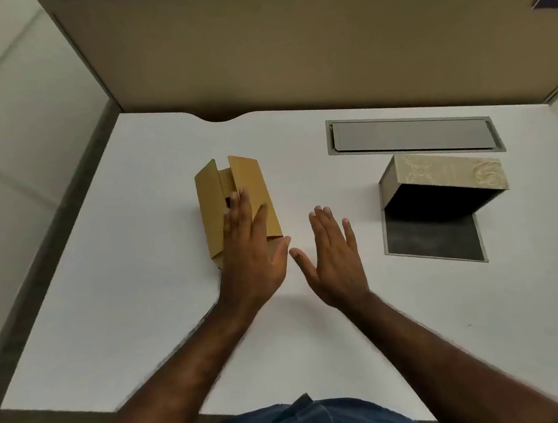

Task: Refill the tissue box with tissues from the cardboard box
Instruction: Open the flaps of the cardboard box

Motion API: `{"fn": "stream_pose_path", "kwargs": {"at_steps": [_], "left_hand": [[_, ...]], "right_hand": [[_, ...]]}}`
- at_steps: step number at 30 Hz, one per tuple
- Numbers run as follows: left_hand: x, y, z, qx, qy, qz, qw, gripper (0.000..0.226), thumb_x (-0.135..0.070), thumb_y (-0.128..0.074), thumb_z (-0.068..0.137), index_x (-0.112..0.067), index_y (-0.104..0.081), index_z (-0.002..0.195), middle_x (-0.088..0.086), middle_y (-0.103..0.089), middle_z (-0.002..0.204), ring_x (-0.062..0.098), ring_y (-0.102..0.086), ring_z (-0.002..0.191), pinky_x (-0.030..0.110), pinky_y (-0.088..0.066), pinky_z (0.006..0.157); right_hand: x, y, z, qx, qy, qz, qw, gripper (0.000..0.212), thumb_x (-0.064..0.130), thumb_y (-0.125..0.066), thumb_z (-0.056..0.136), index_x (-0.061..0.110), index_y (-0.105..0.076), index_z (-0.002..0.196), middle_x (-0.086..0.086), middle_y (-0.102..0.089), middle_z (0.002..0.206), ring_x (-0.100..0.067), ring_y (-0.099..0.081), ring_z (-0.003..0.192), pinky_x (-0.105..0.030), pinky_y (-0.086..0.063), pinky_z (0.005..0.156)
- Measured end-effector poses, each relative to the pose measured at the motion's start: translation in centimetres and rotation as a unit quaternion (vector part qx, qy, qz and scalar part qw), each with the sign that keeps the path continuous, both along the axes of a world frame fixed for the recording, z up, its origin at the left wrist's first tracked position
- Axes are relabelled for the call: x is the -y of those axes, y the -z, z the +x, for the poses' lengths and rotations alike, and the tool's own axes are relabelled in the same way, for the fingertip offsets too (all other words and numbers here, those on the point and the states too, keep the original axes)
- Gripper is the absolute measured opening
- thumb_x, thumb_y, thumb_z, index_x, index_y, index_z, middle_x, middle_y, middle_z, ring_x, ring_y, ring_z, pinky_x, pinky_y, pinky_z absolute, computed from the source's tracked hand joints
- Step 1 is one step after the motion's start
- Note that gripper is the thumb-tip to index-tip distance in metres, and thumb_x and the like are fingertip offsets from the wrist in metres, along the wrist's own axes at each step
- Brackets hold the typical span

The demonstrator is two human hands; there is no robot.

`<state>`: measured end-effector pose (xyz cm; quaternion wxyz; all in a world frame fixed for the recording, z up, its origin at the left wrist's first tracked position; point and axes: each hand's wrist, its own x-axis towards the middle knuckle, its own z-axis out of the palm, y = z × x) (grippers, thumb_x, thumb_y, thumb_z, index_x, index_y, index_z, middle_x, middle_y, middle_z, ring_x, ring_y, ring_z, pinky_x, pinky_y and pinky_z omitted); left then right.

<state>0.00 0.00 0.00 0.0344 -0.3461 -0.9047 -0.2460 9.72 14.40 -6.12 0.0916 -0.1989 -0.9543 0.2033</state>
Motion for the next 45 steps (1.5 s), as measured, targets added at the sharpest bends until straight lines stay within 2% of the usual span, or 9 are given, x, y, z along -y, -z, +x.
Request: {"fn": "stream_pose_path", "kwargs": {"at_steps": [9,16,20,25,29,33,38,41,45], "left_hand": [[4.1,1.9,-5.3,0.084,-0.054,0.054,0.994,0.076,-0.045,-0.063,0.098,-0.012,-0.031,0.159,0.012,-0.017,0.174,0.029,-0.008,0.162,0.058,-0.028,0.125],[5.5,2.7,-6.7,0.182,-0.075,0.081,0.977,0.087,-0.052,-0.068,0.094,-0.023,-0.020,0.162,0.002,-0.018,0.174,0.024,-0.030,0.156,0.025,-0.036,0.106],[6.5,2.1,-7.3,0.235,-0.082,0.156,0.956,0.082,-0.035,-0.067,0.095,-0.026,-0.020,0.161,-0.003,-0.026,0.171,0.017,-0.032,0.155,0.030,-0.040,0.118],[9.1,1.9,-8.3,0.276,-0.076,0.271,0.919,0.055,-0.021,-0.051,0.103,-0.021,-0.035,0.155,-0.006,-0.054,0.152,0.012,-0.056,0.136,0.030,-0.056,0.104],[10.5,4.1,-9.3,0.300,-0.156,0.287,0.896,0.042,-0.024,-0.049,0.105,-0.030,-0.040,0.145,-0.038,-0.066,0.113,-0.004,-0.067,0.092,0.027,-0.060,0.081],[11.5,6.4,-9.7,0.385,-0.212,0.319,0.840,0.047,-0.037,-0.057,0.103,-0.031,-0.041,0.147,-0.006,-0.066,0.131,0.020,-0.069,0.115,0.054,-0.063,0.087],[11.2,8.4,-9.7,0.480,-0.261,0.299,0.782,0.057,-0.027,-0.068,0.098,-0.021,-0.043,0.149,0.010,-0.068,0.123,0.037,-0.071,0.111,0.045,-0.065,0.079],[10.6,7.5,-10.2,0.397,-0.262,0.259,0.841,0.054,-0.020,-0.066,0.099,-0.019,-0.045,0.149,0.008,-0.063,0.140,0.020,-0.065,0.121,0.030,-0.058,0.092],[10.6,4.6,-13.5,0.192,-0.203,0.247,0.928,0.059,-0.015,-0.069,0.095,-0.012,-0.046,0.149,0.006,-0.053,0.150,0.018,-0.052,0.137,0.038,-0.047,0.114]], "right_hand": [[5.1,-1.5,-5.6,-0.034,0.023,-0.091,0.995,0.086,0.066,-0.063,0.099,0.016,-0.040,0.166,-0.006,-0.045,0.172,-0.026,-0.050,0.154,-0.043,-0.043,0.121],[6.4,-1.4,-7.7,-0.064,0.062,-0.090,0.992,0.070,0.052,-0.072,0.099,0.015,-0.055,0.156,-0.007,-0.059,0.160,-0.026,-0.059,0.144,-0.040,-0.054,0.110],[6.4,-1.5,-7.8,-0.120,0.109,-0.122,0.979,0.047,0.038,-0.072,0.103,0.016,-0.064,0.144,-0.004,-0.071,0.142,-0.017,-0.069,0.121,-0.027,-0.058,0.093],[5.7,-2.3,-7.6,-0.206,0.234,-0.307,0.899,0.030,0.035,-0.061,0.111,0.020,-0.067,0.136,0.016,-0.075,0.119,0.006,-0.070,0.108,-0.012,-0.057,0.085],[4.4,-1.5,-7.5,-0.219,0.322,-0.434,0.812,0.032,0.038,-0.058,0.112,0.020,-0.062,0.137,0.004,-0.072,0.124,-0.018,-0.077,0.107,-0.034,-0.069,0.078],[3.6,-0.8,-7.3,-0.176,0.374,-0.530,0.740,0.042,0.037,-0.061,0.110,0.018,-0.057,0.147,-0.009,-0.072,0.131,-0.024,-0.079,0.103,-0.030,-0.067,0.070],[3.5,0.3,-7.4,-0.141,0.397,-0.594,0.686,0.048,0.035,-0.068,0.106,0.018,-0.056,0.149,-0.014,-0.072,0.135,-0.033,-0.076,0.115,-0.037,-0.065,0.080],[3.1,-0.2,-7.4,-0.147,0.405,-0.541,0.723,0.054,0.035,-0.074,0.102,0.019,-0.054,0.150,-0.011,-0.068,0.141,-0.028,-0.072,0.120,-0.033,-0.063,0.083],[3.1,-3.2,-7.4,-0.251,0.335,-0.227,0.879,0.052,0.033,-0.078,0.099,0.016,-0.058,0.144,-0.003,-0.065,0.137,-0.017,-0.063,0.123,-0.025,-0.057,0.095]]}}
